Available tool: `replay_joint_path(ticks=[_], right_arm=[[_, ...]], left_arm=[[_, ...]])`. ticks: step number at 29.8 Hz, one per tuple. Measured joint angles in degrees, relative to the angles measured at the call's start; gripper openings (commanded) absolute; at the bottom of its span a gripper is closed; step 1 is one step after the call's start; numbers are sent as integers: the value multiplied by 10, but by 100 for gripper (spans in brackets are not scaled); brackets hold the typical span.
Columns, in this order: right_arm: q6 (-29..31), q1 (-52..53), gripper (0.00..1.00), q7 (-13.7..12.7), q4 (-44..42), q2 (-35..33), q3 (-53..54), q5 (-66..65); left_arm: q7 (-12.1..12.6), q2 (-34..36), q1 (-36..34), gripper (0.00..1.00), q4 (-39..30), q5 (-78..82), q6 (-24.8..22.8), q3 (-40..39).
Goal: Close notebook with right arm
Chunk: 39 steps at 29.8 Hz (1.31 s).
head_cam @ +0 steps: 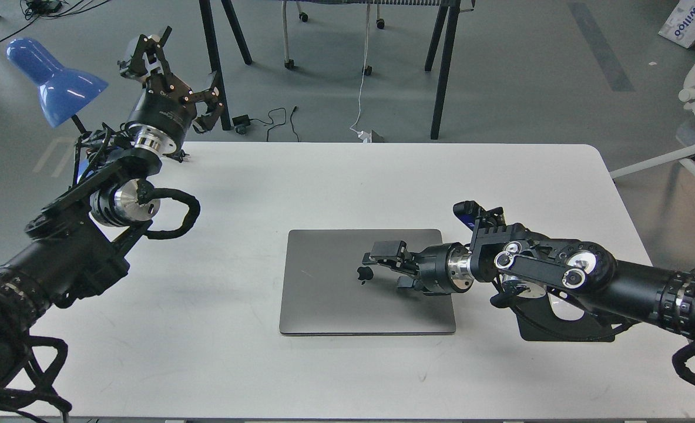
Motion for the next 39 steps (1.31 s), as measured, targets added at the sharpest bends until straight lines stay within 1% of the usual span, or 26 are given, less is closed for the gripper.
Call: replay_joint_path(ticks=[5,9,12,17,20,22,26,30,34,39], right_arm=[[3,20,100,0,-2,-10,57,1],[3,31,100,1,-25,-30,130,2],[2,31,100,4,-64,-32,228,4],[0,10,100,5,-139,-13,441,10],[1,-3,100,6,-161,13,534,35],[2,-10,100,8,-168,20,574,64],[16,-30,100,16,-170,24,617,153],[43,-48,100,23,-167,24,629,236],[50,-72,100,26,-152,24,631,257],[53,-110,100,28,-93,19,631,259]], left_arm=[[0,0,0,100,0,0,0,0],[0,0,0,100,0,0,0,1],[0,-1,0,100,0,0,0,1],[0,-2,0,100,0,0,0,1],[0,-2,0,100,0,0,0,1],[0,-2,0,100,0,0,0,1],[0,-1,0,100,0,0,0,1],[0,0,0,100,0,0,0,1],[0,0,0,100,-1,0,0,0],[0,0,0,100,-1,0,0,0]])
